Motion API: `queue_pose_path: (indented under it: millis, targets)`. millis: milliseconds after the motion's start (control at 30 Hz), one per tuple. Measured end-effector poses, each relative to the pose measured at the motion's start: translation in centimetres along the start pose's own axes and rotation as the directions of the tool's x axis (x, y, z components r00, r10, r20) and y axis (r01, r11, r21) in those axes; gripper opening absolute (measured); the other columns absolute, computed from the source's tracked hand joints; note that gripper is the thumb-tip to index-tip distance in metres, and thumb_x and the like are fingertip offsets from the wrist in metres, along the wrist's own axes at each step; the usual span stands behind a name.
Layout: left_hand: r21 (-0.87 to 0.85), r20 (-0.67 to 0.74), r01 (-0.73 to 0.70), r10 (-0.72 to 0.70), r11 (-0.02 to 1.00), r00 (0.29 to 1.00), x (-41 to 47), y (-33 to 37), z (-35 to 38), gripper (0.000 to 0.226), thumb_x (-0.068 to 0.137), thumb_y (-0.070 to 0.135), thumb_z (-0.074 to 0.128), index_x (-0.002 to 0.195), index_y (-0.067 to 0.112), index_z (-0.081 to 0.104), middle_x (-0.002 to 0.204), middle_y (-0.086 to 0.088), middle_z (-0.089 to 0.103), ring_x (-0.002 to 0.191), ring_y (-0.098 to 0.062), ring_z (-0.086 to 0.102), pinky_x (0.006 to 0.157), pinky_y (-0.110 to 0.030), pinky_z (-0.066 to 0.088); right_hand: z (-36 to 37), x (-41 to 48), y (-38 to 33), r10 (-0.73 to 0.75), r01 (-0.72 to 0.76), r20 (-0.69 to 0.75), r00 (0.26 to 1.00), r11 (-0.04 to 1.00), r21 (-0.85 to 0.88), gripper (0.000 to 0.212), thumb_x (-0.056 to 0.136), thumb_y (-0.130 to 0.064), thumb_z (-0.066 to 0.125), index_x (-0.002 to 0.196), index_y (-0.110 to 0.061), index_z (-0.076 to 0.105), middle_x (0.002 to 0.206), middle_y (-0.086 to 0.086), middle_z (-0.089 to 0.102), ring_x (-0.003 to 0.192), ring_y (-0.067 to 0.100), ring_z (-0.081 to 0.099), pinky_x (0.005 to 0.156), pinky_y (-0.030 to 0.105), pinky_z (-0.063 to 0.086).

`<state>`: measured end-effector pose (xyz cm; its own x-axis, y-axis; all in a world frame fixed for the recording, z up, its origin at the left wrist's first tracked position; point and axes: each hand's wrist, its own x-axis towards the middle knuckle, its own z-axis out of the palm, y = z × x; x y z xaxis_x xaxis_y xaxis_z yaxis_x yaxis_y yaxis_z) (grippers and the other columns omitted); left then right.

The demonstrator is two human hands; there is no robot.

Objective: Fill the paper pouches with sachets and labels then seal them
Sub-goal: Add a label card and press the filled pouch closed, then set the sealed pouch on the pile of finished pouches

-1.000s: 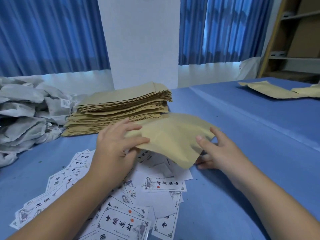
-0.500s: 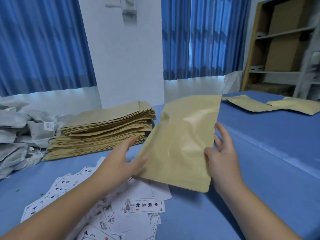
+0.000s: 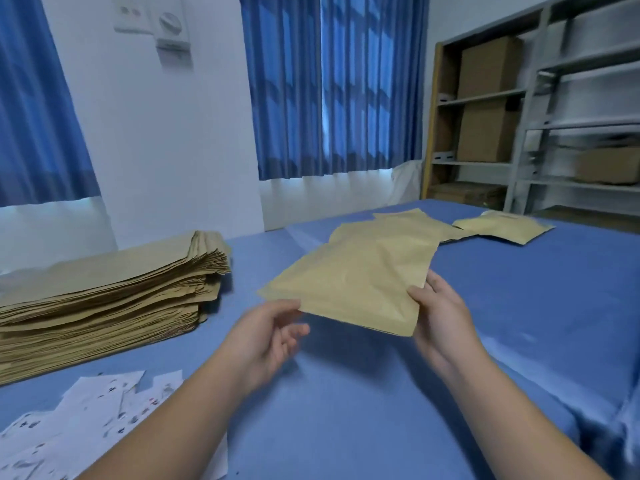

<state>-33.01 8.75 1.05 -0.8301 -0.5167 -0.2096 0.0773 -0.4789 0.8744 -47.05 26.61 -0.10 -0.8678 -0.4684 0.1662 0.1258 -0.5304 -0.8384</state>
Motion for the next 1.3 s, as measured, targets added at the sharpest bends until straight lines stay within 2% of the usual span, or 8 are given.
queue_pose_path:
  millis: [133,267,400,567,633,733,1000,1300]
  targets:
    - [0.030,-0.025,0.021,-0.020,0.999,0.999,2.2,-2.6,4.1,0.018,0.092,-0.002,0.042,0.080,0.010,0.048,0.048,0.000,0.051,0.033,-0.008,0.048,0.032,-0.013,0.037,-3.3,0.4,-0.7,0.082,-0.075,0.077,0.994,0.993,-0.089,0.034,0.089,-0.005,0.056,0.122,-0.013,0.057,0.113,0.008,0.070,0.090,0.024,0.068,0.064,0.034,0.055]
    - [-0.007,-0.006,0.006,-0.006,1.000,1.000,3.9,-4.0,7.1,0.014,0.092,-0.005,0.039,0.092,0.005,0.048,0.058,-0.006,0.058,0.037,-0.011,0.054,0.035,-0.017,0.042,-5.8,0.7,-1.8,0.155,-0.111,0.158,0.975,0.960,-0.257,0.057,0.071,-0.009,0.063,0.123,-0.027,0.053,0.109,0.003,0.069,0.081,0.020,0.066,0.054,0.031,0.048]
    - [-0.032,0.090,-0.086,0.089,0.996,0.992,5.4,-3.7,10.7,0.017,0.093,-0.006,0.040,0.098,0.007,0.050,0.063,-0.006,0.066,0.047,-0.016,0.064,0.041,-0.021,0.048,-7.2,3.5,-4.6,0.054,-0.025,0.124,0.991,0.974,-0.226,0.060,0.079,0.004,0.057,0.130,-0.027,0.050,0.110,0.004,0.070,0.087,0.021,0.069,0.059,0.032,0.054]
    - [-0.281,0.136,-0.149,0.193,0.948,0.972,7.9,-1.7,15.2,0.062,0.095,0.001,0.051,0.149,0.014,0.024,0.124,-0.009,0.048,0.109,-0.033,0.062,0.086,-0.037,0.053,-8.4,8.3,-7.7,-0.068,0.106,-0.284,0.956,0.987,0.117,0.060,0.095,0.000,0.053,0.146,-0.013,0.025,0.109,0.011,0.063,0.090,0.016,0.066,0.075,0.022,0.054]
    - [-0.251,0.118,-0.130,0.163,0.959,0.980,8.0,-1.9,15.2,0.060,0.096,0.007,0.052,0.149,0.015,0.026,0.128,-0.008,0.047,0.108,-0.032,0.063,0.086,-0.037,0.053,-9.2,9.2,-6.5,-0.025,0.055,-0.373,0.928,0.996,0.071,0.048,0.095,-0.008,0.058,0.136,0.002,0.037,0.095,0.010,0.057,0.074,0.012,0.058,0.071,0.017,0.052]
    - [-0.181,0.102,-0.107,0.127,0.978,0.987,7.7,-2.5,13.1,0.040,0.096,0.013,0.051,0.136,0.015,0.044,0.122,-0.005,0.054,0.089,-0.028,0.072,0.078,-0.037,0.056,-10.0,9.5,-3.0,0.069,-0.073,-0.415,0.907,0.997,0.007,0.046,0.093,-0.002,0.056,0.135,0.009,0.039,0.128,0.022,0.053,0.107,0.026,0.063,0.087,0.028,0.052]
    - [0.027,-0.104,-0.133,0.135,0.991,0.985,5.5,0.3,5.0,0.010,0.095,0.019,0.052,0.100,0.018,0.060,0.100,-0.002,0.064,0.074,-0.019,0.067,0.064,-0.028,0.047,-2.4,9.0,2.5,0.182,-0.209,-0.275,0.944,0.975,-0.073,0.007,0.093,-0.004,0.053,0.099,-0.004,0.057,0.075,0.009,0.057,0.062,0.019,0.062,0.053,0.024,0.053]
    - [0.361,-0.188,-0.130,0.209,0.923,0.960,0.1,6.0,-5.5,0.009,0.089,0.020,0.059,0.094,0.016,0.066,0.076,0.002,0.063,0.057,-0.012,0.058,0.052,-0.021,0.040,14.1,3.7,9.9,0.372,-0.357,0.112,0.922,0.925,-0.132,0.007,0.090,-0.008,0.056,0.089,-0.009,0.064,0.057,0.000,0.059,0.045,0.012,0.056,0.048,0.021,0.047]
